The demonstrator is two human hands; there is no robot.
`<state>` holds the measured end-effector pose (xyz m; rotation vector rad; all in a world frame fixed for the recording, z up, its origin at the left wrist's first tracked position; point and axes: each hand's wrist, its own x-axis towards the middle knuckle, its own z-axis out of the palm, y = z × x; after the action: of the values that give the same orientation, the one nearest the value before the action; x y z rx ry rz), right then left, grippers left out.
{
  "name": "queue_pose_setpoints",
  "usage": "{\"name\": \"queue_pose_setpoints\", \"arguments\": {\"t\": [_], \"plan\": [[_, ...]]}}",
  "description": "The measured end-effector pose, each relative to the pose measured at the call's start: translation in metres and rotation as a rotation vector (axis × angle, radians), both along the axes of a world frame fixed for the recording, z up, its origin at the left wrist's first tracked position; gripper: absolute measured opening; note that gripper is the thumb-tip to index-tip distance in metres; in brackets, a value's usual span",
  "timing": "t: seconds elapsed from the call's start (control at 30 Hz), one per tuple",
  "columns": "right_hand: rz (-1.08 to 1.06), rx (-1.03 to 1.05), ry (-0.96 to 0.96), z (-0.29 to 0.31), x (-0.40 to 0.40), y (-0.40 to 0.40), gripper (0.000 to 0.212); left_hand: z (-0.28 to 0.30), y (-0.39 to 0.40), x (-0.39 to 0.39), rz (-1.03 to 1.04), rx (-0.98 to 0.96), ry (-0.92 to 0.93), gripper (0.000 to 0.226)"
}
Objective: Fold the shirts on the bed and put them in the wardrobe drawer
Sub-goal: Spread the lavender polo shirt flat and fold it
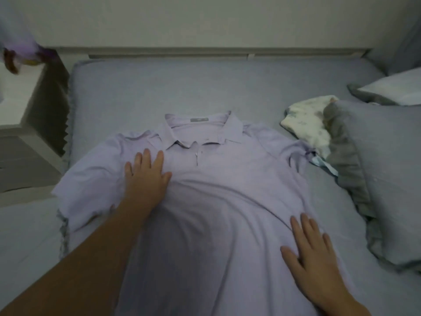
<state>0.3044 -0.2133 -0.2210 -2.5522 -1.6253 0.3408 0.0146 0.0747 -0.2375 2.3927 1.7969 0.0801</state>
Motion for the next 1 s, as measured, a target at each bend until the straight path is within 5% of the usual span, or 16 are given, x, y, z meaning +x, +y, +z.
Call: {"name": "queue_pose_setpoints", "arguments": {"t": [0.13,0.23,0.33,0.43,0.6,0.8,0.9,1.0], "plan": [[0.049,0.032,0.04,-0.006,0.014,-0.024,0.069,0.011,-0.116,0.0,0.016,-0.027,-0.285,0.073],[-0.011,0.053,0.032,-0.003,0.006,-0.033,0.074,0.016,-0.213,0.011,-0.048,-0.169,-0.206,0.083],[0.183,0.039,0.056,-0.007,-0.035,-0.073,0.078,0.014,-0.282,0.023,-0.066,-0.283,-0.036,0.093],[0.18,-0.034,-0.003,-0.01,-0.03,-0.125,0.076,0.004,-0.309,0.013,-0.038,-0.297,0.063,0.102],[-0.179,-0.118,-0.045,0.008,0.013,-0.189,0.071,0.014,-0.326,-0.009,0.043,-0.31,0.071,0.115],[-0.297,-0.074,0.124,0.032,-0.014,-0.216,0.08,0.005,-0.404,-0.005,-0.318,-0.434,0.098,0.116],[-0.35,-0.047,0.159,0.036,-0.015,-0.225,0.066,0.0,-0.42,-0.015,-0.349,-0.449,0.167,0.119],[-0.308,0.055,0.198,0.04,-0.018,-0.227,0.047,0.01,-0.421,-0.016,-0.447,-0.445,0.139,0.099]]}}
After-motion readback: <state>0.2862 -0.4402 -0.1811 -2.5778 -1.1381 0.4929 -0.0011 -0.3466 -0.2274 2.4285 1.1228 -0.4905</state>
